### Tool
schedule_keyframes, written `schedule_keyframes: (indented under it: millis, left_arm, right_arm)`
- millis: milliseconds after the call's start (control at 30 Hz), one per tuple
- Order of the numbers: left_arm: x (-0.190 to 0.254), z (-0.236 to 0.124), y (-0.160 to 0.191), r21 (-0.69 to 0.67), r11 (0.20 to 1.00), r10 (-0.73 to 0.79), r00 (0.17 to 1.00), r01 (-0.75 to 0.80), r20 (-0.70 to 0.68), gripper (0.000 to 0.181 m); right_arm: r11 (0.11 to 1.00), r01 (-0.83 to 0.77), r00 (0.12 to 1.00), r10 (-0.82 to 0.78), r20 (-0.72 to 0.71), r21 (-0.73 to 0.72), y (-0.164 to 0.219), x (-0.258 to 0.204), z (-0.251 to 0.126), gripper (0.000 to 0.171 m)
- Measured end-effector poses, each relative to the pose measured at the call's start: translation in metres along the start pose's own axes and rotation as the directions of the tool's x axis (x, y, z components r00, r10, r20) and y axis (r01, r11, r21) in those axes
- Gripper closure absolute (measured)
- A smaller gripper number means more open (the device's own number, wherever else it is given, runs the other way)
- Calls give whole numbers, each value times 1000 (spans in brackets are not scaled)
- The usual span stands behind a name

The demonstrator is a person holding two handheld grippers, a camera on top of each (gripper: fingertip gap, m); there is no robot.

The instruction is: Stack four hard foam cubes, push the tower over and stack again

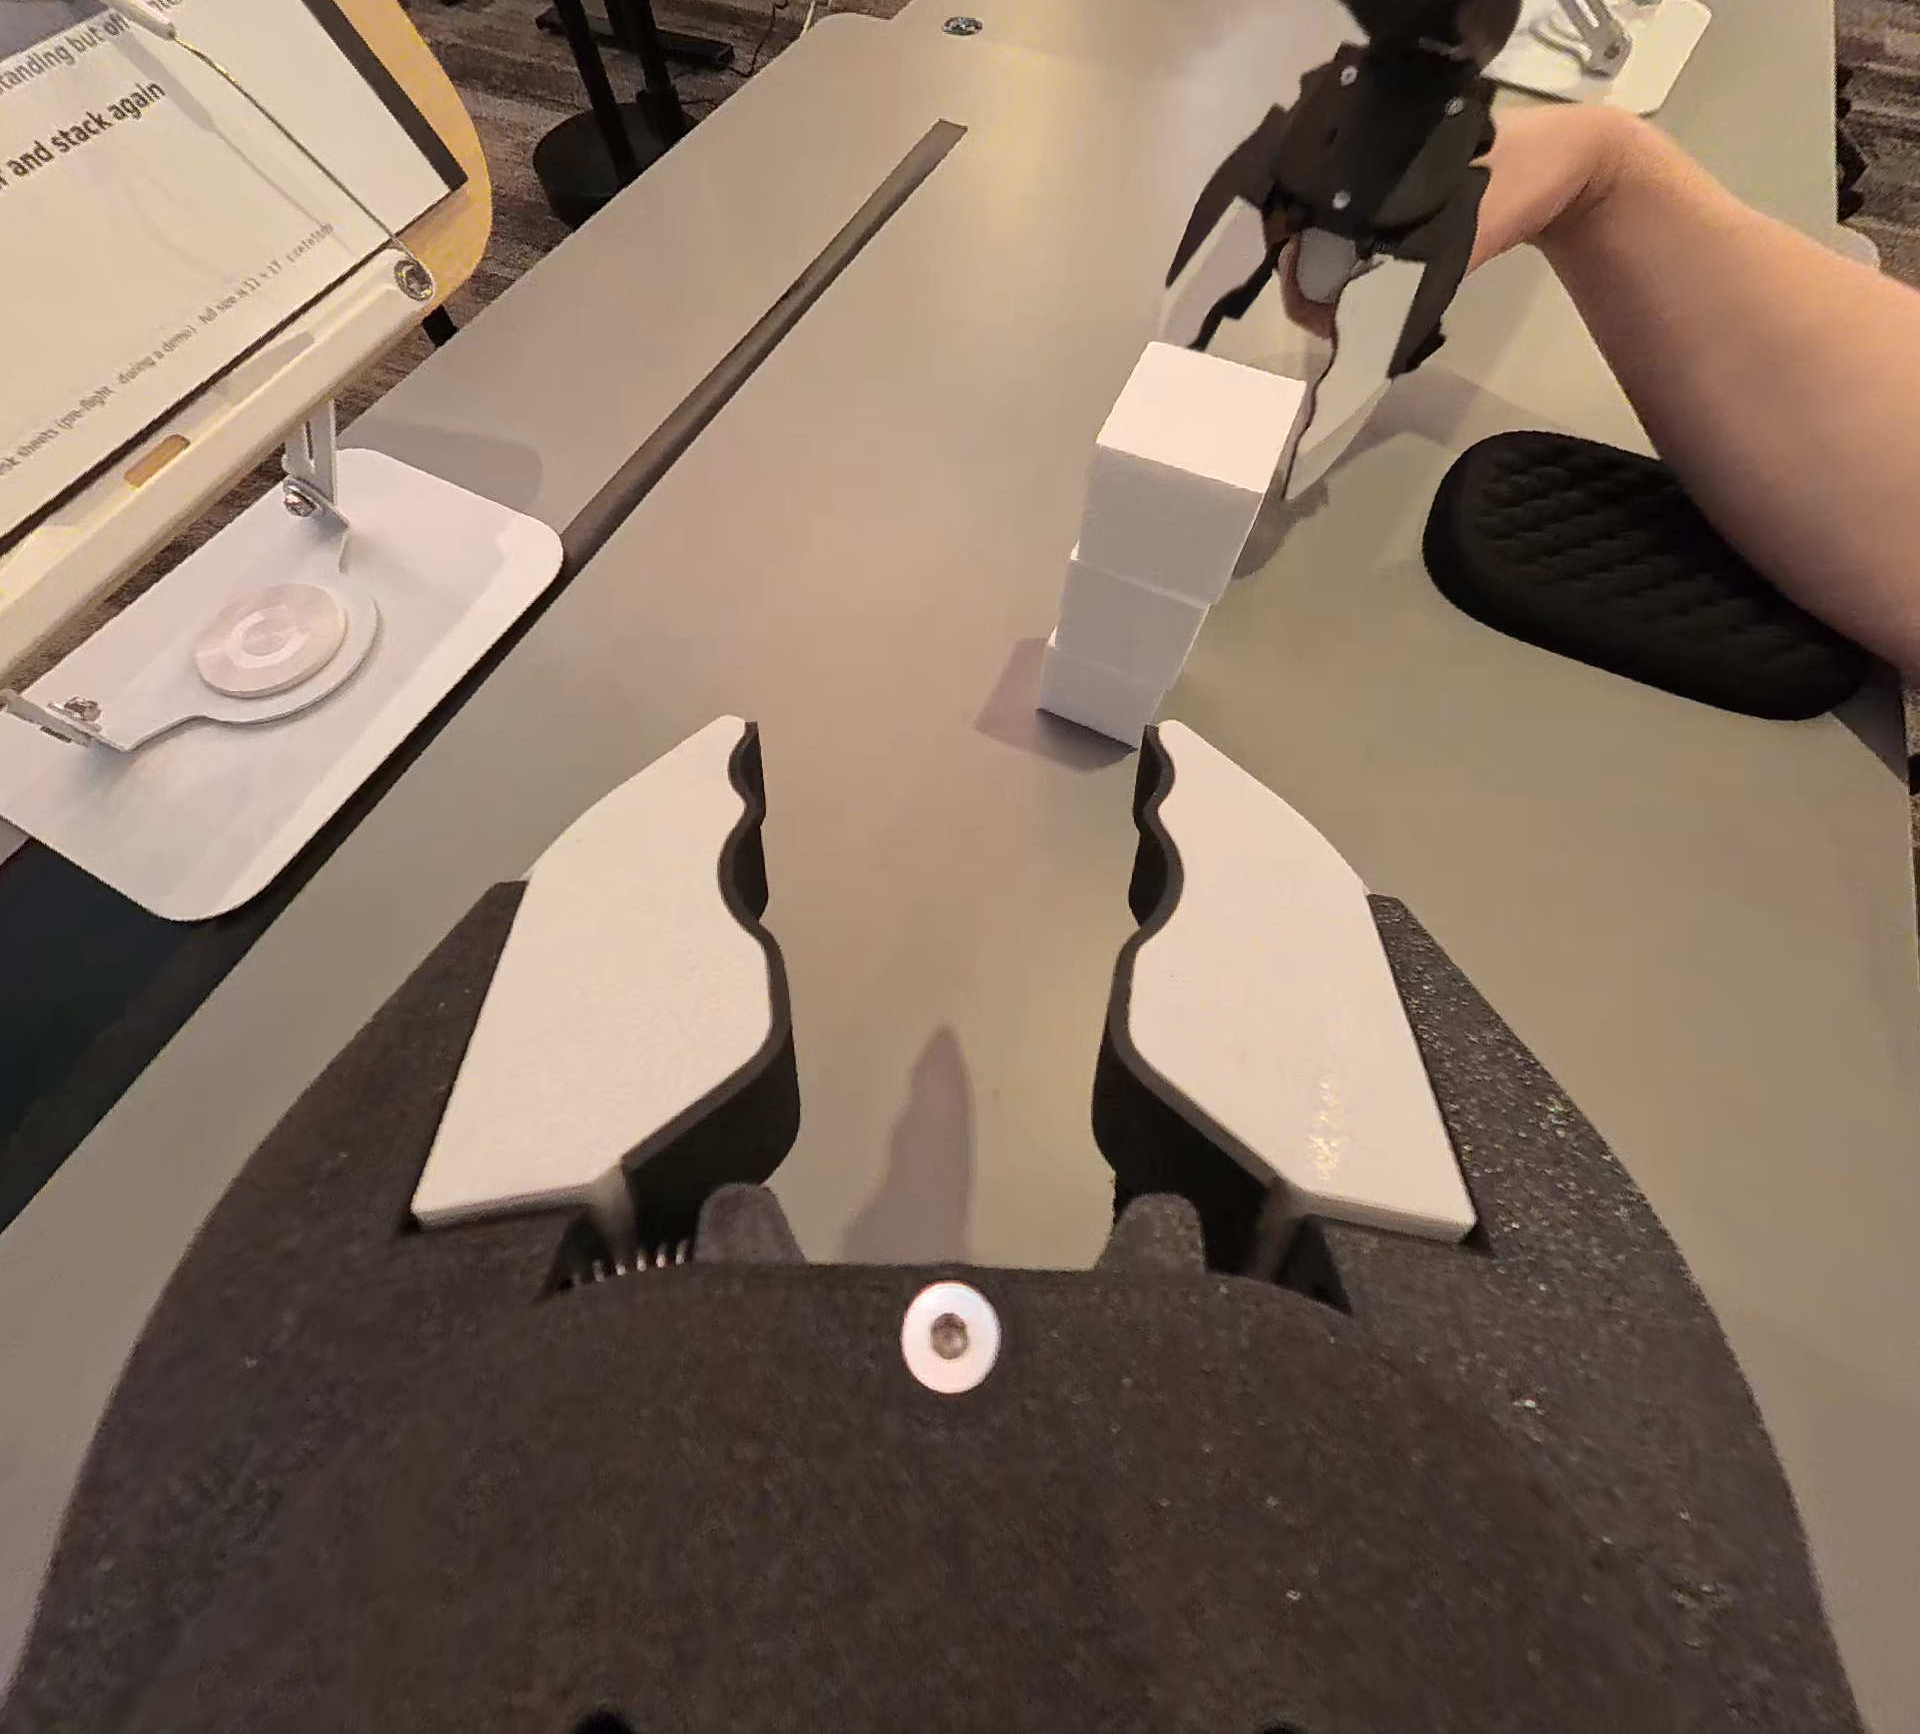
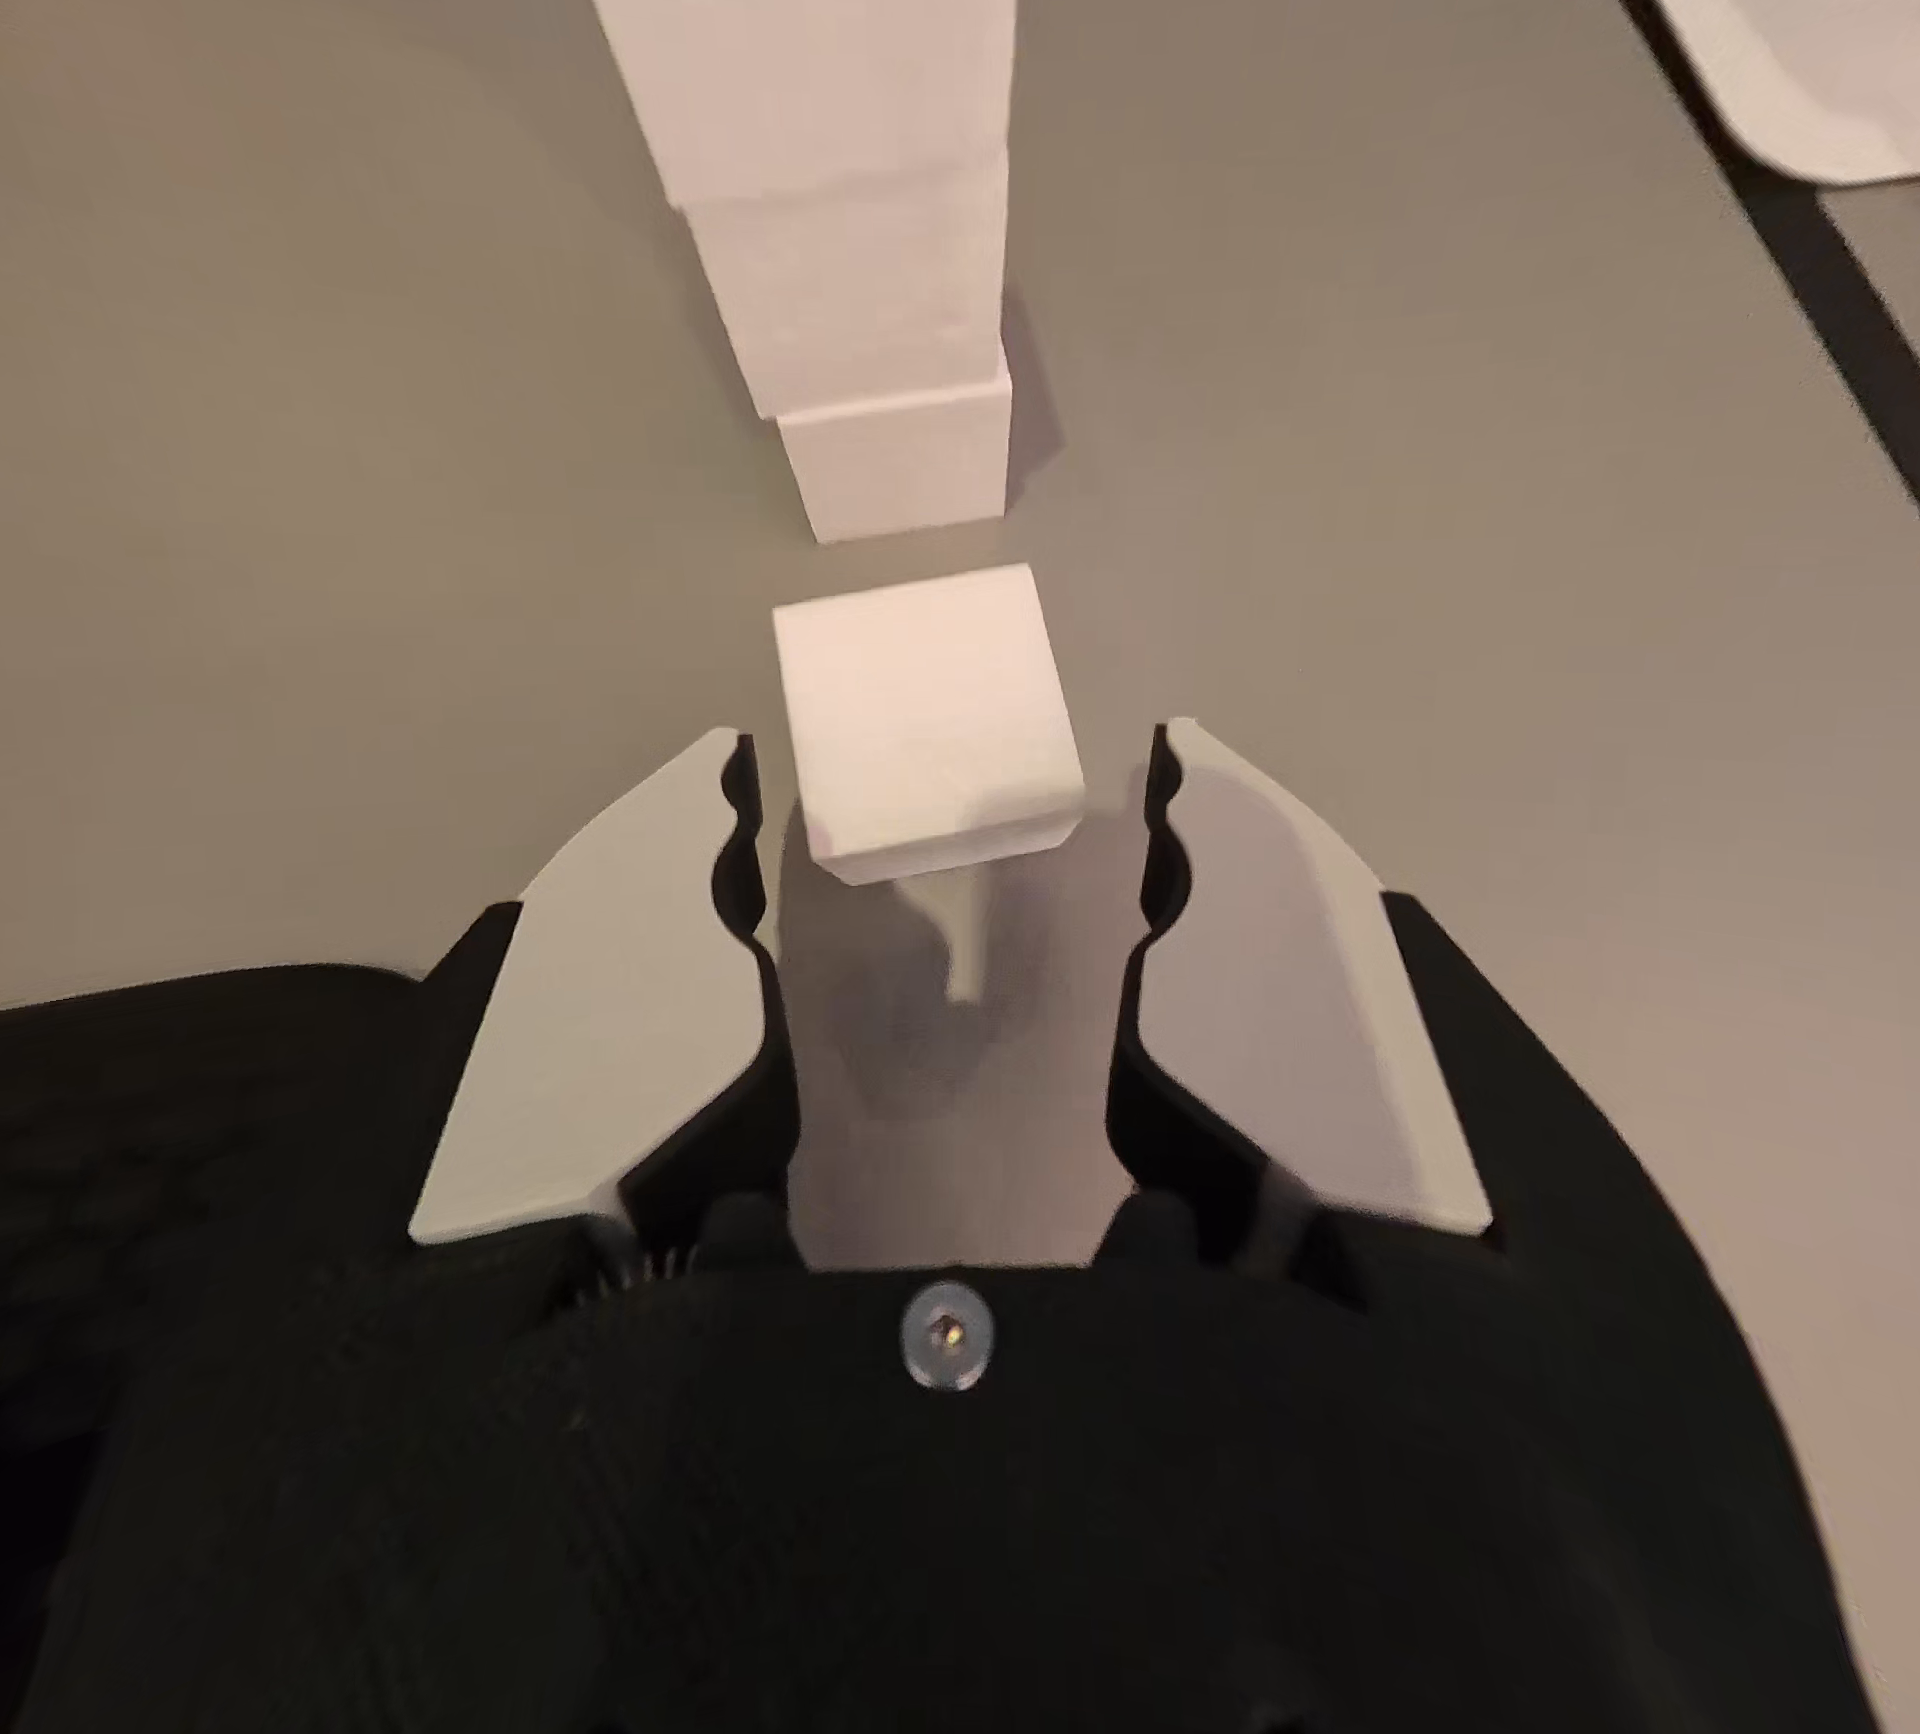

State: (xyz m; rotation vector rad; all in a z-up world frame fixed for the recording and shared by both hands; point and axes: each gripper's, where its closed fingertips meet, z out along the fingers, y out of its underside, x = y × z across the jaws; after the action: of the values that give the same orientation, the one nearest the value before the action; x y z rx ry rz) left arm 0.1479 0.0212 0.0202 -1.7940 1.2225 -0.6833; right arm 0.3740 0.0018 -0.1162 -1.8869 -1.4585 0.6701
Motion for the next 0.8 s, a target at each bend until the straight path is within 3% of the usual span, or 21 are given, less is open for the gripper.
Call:
schedule_keyframes:
  millis: [233, 500, 633, 800]
  left_arm:
    - [-11, 2, 4, -9, 1000, -28, 1000, 28, 12, 113]
    - [-15, 4, 8, -23, 999, -35, 999, 35, 18, 113]
    - [-17, 0, 6, -10, 999, -34, 999, 34, 25, 113]
    - [-26, -7, 3, 6, 999, -46, 998, 46, 51, 114]
  right_arm:
    - [998, -8, 998, 13, 67, -69, 18, -5, 17, 106]
    - [999, -44, 993, 45, 106, -9, 14, -8, 14, 110]
    - [990, -77, 994, 67, 92, 119, -9, -3, -10, 110]
    - [969, -51, 999, 50, 9, 240, -72, 10, -66, 111]
